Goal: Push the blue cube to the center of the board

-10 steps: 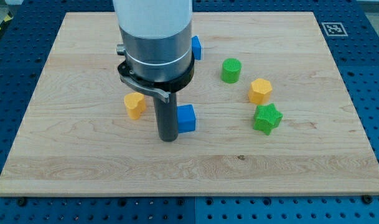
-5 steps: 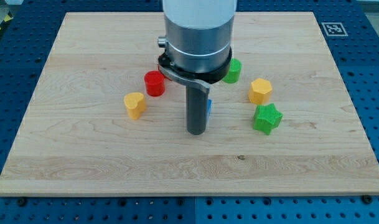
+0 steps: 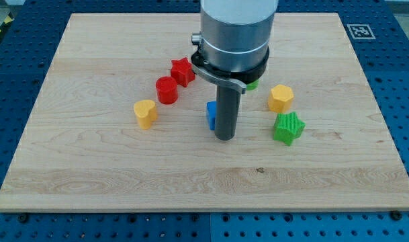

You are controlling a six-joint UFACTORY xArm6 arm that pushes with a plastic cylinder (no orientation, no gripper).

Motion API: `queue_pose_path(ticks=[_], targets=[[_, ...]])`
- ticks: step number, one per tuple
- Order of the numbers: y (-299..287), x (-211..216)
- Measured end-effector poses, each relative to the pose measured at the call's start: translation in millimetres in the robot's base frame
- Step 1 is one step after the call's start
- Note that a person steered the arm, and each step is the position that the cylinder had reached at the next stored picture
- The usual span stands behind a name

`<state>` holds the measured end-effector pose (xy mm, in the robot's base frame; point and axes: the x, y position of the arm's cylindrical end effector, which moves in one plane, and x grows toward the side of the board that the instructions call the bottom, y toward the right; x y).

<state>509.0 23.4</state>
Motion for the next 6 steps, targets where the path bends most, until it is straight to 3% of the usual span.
queue_pose_path(ticks=[5, 6], targets=[[-9.8, -30.9], [18.0, 20.4]])
